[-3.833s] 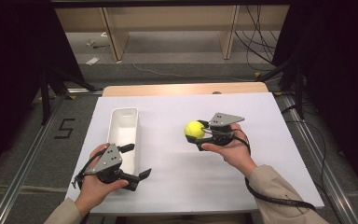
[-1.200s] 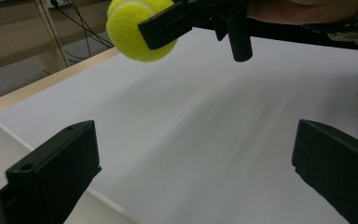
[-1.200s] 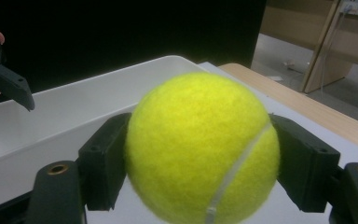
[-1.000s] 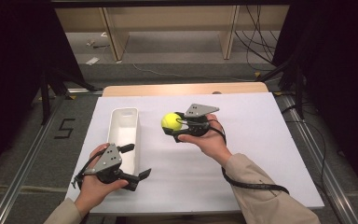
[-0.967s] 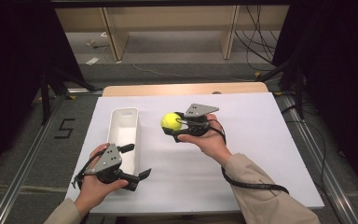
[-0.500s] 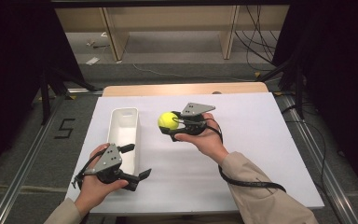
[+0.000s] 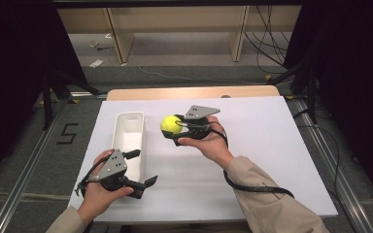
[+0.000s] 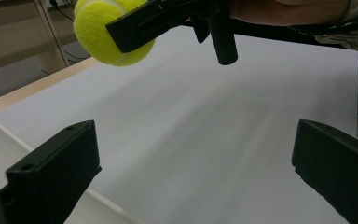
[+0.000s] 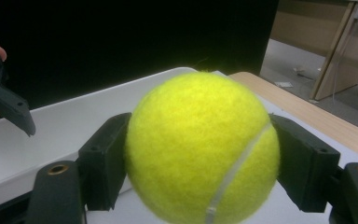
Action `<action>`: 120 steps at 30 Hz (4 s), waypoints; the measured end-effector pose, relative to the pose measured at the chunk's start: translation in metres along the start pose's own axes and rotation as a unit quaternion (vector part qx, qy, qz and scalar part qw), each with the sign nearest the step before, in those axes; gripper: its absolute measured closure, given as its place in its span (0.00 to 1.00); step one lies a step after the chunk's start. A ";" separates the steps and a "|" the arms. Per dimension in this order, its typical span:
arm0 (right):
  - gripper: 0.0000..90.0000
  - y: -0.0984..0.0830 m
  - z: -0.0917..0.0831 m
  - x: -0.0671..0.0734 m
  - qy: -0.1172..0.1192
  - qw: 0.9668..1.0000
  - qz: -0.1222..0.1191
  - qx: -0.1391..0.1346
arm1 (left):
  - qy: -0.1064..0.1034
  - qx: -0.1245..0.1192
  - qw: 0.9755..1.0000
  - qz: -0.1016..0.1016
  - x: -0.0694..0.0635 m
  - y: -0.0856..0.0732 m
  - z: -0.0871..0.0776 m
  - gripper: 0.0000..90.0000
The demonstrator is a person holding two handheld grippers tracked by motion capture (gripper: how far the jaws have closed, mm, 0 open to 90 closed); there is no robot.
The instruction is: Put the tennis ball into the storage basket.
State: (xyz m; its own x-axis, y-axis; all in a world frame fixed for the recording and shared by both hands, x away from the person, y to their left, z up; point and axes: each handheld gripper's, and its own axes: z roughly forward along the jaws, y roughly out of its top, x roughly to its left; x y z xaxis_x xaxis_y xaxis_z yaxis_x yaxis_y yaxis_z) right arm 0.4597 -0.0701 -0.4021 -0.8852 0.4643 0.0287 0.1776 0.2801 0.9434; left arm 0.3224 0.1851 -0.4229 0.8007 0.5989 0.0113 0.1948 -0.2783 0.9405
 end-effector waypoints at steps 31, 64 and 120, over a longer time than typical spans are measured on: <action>0.30 0.007 0.015 0.005 0.011 1.000 -0.001 -0.001 | 0.000 -0.002 1.000 0.000 0.000 0.000 0.000 0.00; 0.30 0.011 0.024 0.007 0.016 1.000 -0.001 -0.004 | 0.000 -0.002 1.000 0.002 0.000 0.000 -0.001 0.00; 0.30 0.020 0.046 0.011 0.026 1.000 -0.001 -0.006 | -0.001 -0.003 1.000 -0.001 0.000 0.000 -0.001 0.01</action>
State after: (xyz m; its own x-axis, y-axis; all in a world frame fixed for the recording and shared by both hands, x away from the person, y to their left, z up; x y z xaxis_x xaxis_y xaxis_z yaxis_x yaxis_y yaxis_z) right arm 0.4730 -0.0204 -0.3977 -0.9068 0.4192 0.0443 0.1714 0.2706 0.9473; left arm 0.3220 0.1855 -0.4225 0.8015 0.5979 0.0084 0.1934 -0.2725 0.9425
